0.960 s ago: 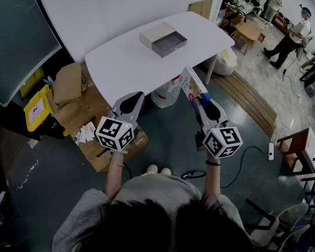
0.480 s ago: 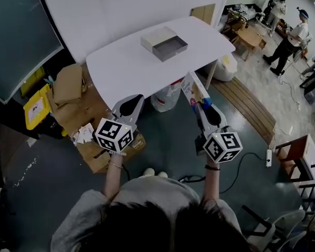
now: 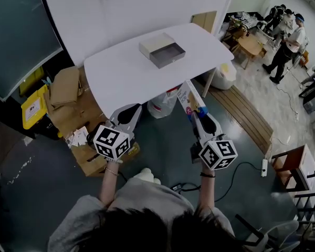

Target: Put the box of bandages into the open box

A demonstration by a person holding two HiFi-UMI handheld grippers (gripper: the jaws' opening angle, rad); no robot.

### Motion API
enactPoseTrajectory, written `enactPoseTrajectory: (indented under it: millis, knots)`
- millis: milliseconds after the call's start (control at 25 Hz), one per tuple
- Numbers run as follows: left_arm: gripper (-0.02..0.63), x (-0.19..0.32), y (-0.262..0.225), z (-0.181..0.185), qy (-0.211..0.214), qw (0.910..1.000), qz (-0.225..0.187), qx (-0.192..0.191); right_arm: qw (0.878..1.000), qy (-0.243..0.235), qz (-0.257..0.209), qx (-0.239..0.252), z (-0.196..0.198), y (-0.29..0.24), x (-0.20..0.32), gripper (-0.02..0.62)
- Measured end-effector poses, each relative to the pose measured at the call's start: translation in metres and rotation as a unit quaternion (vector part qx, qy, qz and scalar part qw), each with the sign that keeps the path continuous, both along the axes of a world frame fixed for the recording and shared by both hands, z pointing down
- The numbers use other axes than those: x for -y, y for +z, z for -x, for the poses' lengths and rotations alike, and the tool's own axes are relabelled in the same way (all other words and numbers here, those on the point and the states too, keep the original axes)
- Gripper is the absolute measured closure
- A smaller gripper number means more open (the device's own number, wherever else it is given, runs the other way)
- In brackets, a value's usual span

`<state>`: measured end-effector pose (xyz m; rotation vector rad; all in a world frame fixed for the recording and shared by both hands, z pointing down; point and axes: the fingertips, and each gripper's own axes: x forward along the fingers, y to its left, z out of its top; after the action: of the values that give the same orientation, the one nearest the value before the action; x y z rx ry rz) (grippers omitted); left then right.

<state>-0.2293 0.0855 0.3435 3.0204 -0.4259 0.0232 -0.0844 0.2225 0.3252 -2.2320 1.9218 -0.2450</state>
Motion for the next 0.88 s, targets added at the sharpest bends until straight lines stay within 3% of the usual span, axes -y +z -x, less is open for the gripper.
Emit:
enactPoseTrajectory:
  millis: [280, 880]
  knots:
    - [0.612, 0.010, 0.008, -0.030, 0.013, 0.9999, 0.003, 0.005, 1.000, 0.003, 0.003, 0.003, -0.024, 0.007, 0.014, 0.495]
    - [0.612, 0.092, 0.009, -0.114, 0.036, 0.9993, 0.008, -0.007, 1.000, 0.015, 0.000, 0.006, -0.097, 0.009, 0.096, 0.495]
